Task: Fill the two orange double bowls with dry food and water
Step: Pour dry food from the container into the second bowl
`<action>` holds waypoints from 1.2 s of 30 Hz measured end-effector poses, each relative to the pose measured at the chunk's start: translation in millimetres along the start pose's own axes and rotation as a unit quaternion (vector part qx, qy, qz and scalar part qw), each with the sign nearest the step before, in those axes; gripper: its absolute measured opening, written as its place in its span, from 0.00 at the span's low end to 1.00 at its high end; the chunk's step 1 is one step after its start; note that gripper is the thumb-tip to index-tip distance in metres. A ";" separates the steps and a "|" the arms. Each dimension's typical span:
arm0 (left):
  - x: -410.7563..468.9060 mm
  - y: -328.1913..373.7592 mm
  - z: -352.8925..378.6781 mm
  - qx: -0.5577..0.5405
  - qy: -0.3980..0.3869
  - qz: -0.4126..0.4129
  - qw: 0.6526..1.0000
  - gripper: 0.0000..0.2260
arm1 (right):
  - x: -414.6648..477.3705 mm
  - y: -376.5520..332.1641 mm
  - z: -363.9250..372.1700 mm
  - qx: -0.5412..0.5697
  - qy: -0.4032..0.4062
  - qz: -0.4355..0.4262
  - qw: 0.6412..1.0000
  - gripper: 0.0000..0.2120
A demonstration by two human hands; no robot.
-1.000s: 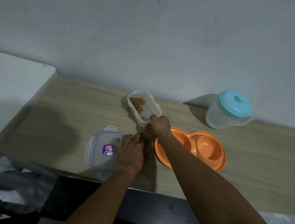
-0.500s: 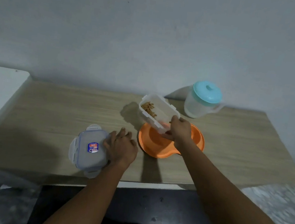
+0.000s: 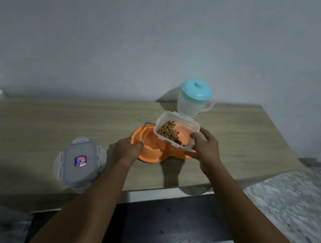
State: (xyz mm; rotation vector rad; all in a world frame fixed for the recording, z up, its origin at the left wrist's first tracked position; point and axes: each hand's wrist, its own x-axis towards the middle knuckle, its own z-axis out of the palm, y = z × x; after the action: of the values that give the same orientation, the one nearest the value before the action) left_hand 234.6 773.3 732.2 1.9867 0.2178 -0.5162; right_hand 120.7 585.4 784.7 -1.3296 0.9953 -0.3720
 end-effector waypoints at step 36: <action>17.4 -8.3 -2.9 -0.037 -0.043 -0.023 0.998 0.11 | -21.3 -17.4 17.9 -0.237 0.008 -0.283 0.929 0.34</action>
State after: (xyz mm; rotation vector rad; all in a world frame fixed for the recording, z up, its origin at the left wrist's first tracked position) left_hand 247.8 778.4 718.9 1.8863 0.2265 -0.6143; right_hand 127.8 607.8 807.6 -2.0646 0.7167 -0.5999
